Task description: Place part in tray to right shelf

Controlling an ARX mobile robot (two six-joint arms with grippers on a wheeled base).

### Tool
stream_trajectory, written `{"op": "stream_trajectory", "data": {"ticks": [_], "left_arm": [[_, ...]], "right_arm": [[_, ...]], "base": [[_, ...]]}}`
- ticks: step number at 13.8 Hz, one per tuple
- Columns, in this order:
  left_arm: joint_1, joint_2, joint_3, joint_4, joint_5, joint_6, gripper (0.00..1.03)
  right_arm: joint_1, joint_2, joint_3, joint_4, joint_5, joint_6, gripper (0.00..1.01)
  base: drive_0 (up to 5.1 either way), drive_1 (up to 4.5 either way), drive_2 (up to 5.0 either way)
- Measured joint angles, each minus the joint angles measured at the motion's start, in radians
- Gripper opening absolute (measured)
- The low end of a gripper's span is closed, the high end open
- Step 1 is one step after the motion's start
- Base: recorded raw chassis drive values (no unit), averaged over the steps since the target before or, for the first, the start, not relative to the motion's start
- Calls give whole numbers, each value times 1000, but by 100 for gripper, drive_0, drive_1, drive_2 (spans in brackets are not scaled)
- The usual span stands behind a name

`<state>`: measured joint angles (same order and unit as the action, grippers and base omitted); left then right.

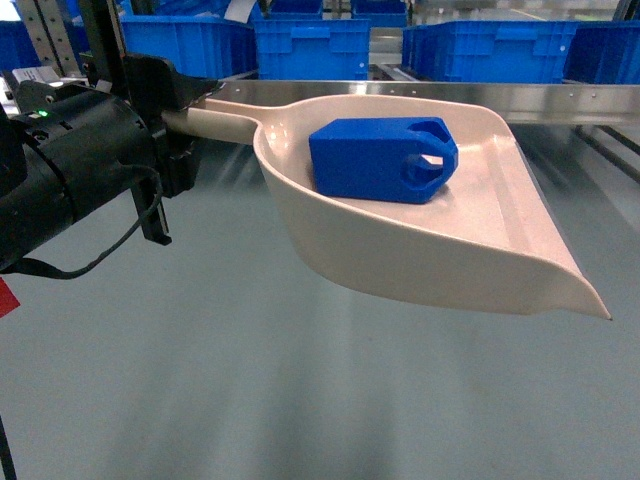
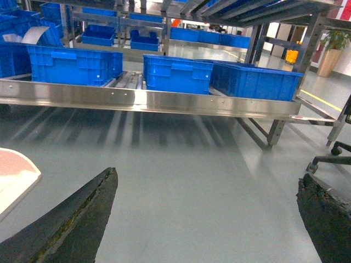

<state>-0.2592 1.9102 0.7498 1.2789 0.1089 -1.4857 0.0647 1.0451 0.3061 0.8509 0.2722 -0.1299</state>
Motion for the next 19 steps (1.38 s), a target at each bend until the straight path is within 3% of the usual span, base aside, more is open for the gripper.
{"op": "stream_trajectory", "data": {"ticks": [7,19], "left_arm": [[1,0,0,0,-1,0,12],[4,0,0,-3,-3,0,12]], "right_arm": [[1,-1,0,2,-3,0,98],[0,-1,0,3,-2,0,98]], "base": [[341,87,-469],[-12,382,-405]]}}
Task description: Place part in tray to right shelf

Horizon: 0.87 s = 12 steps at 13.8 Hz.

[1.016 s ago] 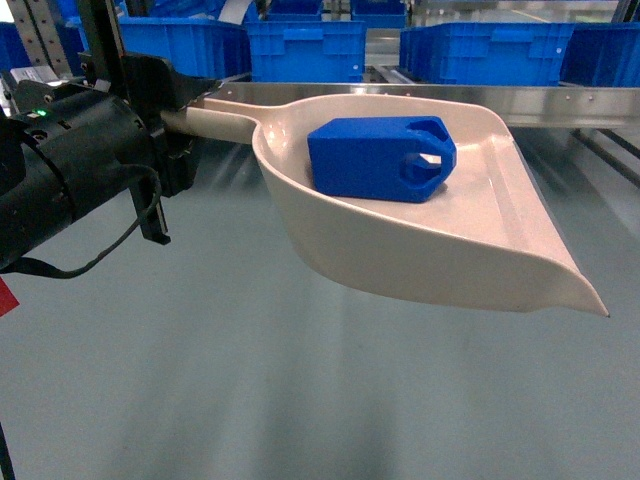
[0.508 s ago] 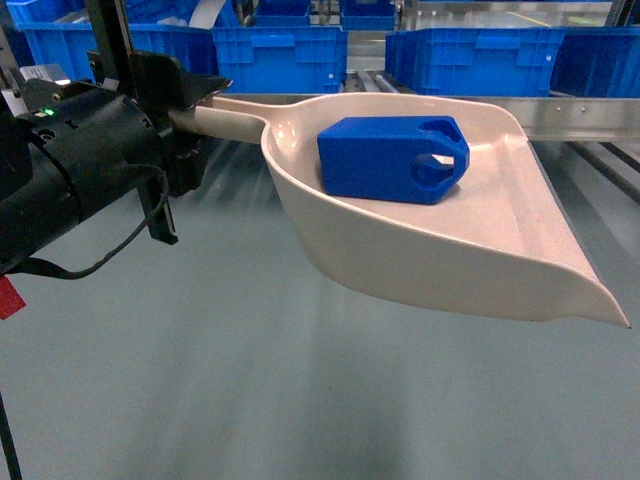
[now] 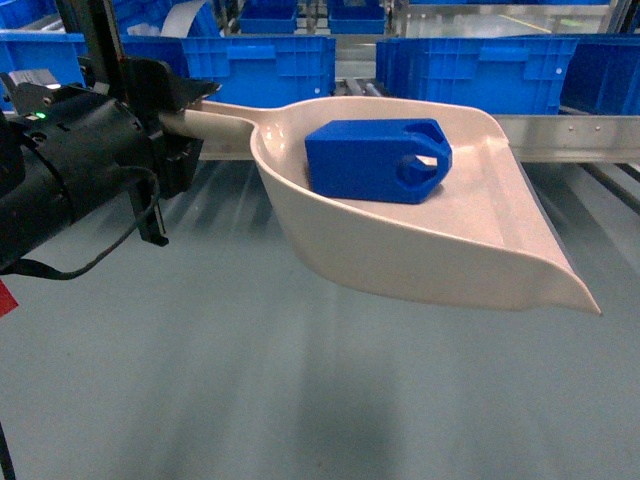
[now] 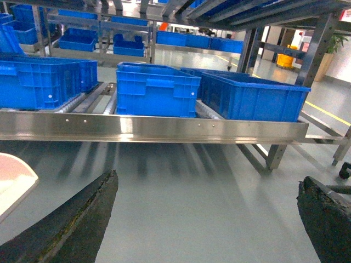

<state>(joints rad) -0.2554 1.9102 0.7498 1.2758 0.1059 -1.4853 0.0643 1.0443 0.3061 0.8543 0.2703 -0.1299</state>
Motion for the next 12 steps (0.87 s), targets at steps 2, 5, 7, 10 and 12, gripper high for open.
{"op": "stream_trajectory", "data": {"ticks": [2,5,7,10,12], "left_arm": [[-10,0,0,6,11,-1,12],[-2,0,0,3,3,-1,12],[-2,0,0,6,2,-1,12],[-6,0,0,1,5,0,12],[-9,0,0,2,7,0,12]], "right_arm": [[0,0,0,0,0,0,98],[0,1,0,-2,0,0,98],[1,1,0,0,-2,0,98],[0,1,0,-2,3,0,98],[0,0,0,0,3,0,98]], "base": [[25,421,-370],[17,412,-378],[268,238,-497],[211,247,-465],[35,467,-397]]}}
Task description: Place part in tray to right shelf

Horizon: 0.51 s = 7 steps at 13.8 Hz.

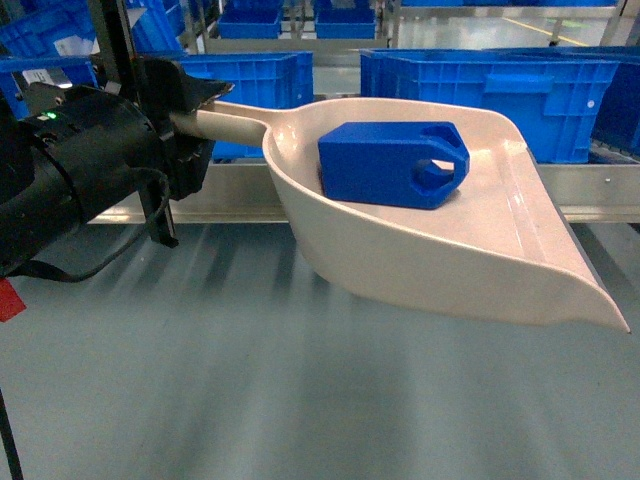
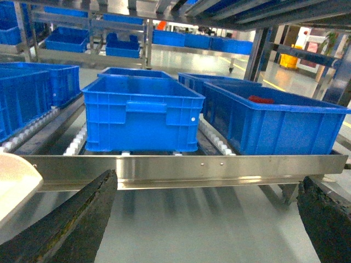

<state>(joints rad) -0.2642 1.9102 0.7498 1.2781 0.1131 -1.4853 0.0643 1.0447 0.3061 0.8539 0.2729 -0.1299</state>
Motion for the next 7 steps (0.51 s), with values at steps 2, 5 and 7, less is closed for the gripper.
{"op": "stream_trajectory", "data": {"ticks": [2,5,7], "left_arm": [[1,0,0,3,-3,-1,12],[3,0,0,0,-3,0,12],[5,0,0,3,-4,-1,12]], "right_arm": [[1,0,0,0,0,0,98],[1,0,0,-3,0,0,98],[1,0,0,-3,0,0,98]], "base": [[26,458,-406],[2,433,-429],[1,431,-428]]}}
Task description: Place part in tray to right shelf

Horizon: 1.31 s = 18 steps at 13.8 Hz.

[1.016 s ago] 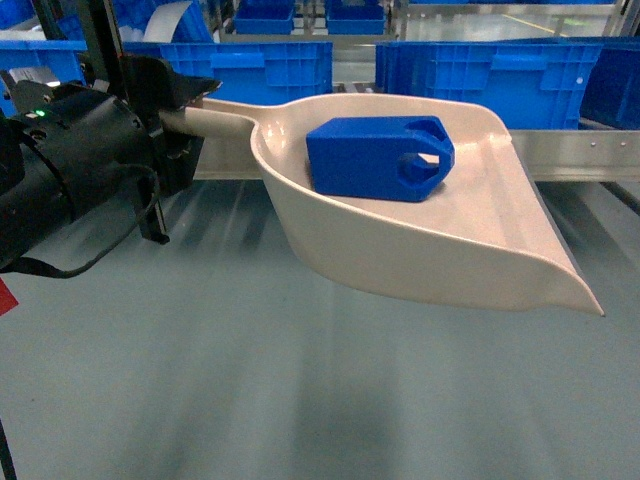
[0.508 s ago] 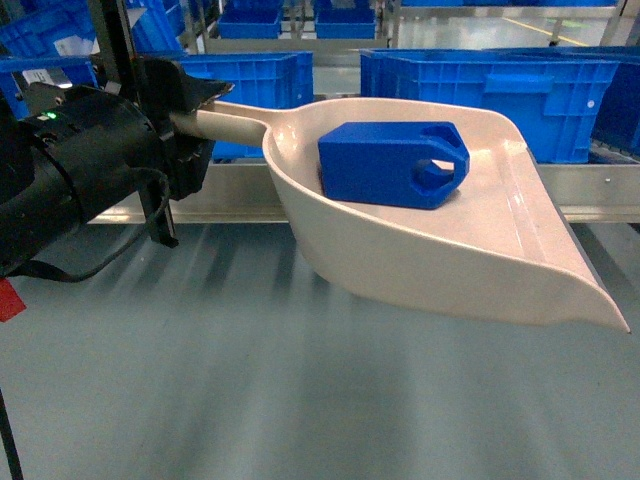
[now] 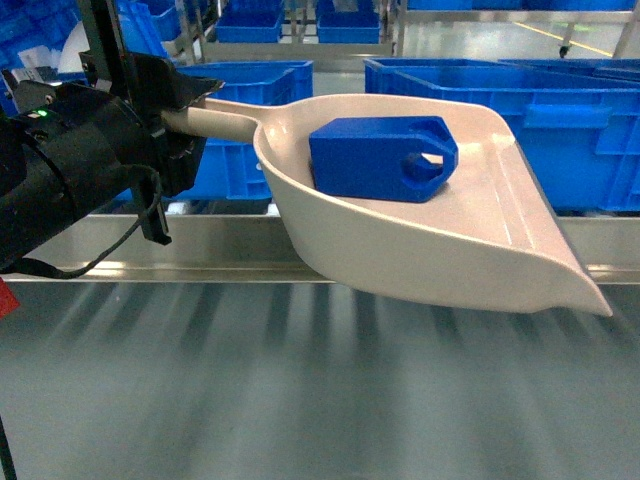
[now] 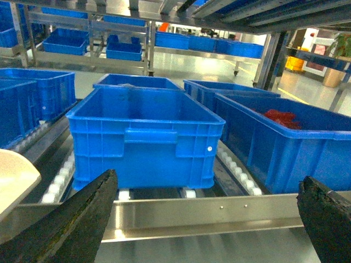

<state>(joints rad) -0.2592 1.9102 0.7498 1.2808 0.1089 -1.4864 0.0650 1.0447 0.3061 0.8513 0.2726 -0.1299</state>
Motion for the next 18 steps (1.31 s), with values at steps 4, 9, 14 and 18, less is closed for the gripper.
{"op": "stream_trajectory", "data": {"ticks": [4,9,14,18], "left_arm": [[0,0,0,-5,-1,0,12],[1,0,2,-2,-1,1,12],[1,0,2,-2,-1,1,12],[1,0,2,-2,-1,1,12]], "right_arm": [[0,0,0,2,0,0,98],[0,1,0,-1,0,0,98],[0,1,0,1,0,0,98],[0,1,0,1,0,0,98]], "base": [[7,434,-420],[2,87,-82],[0,0,0],[0,0,0]]}}
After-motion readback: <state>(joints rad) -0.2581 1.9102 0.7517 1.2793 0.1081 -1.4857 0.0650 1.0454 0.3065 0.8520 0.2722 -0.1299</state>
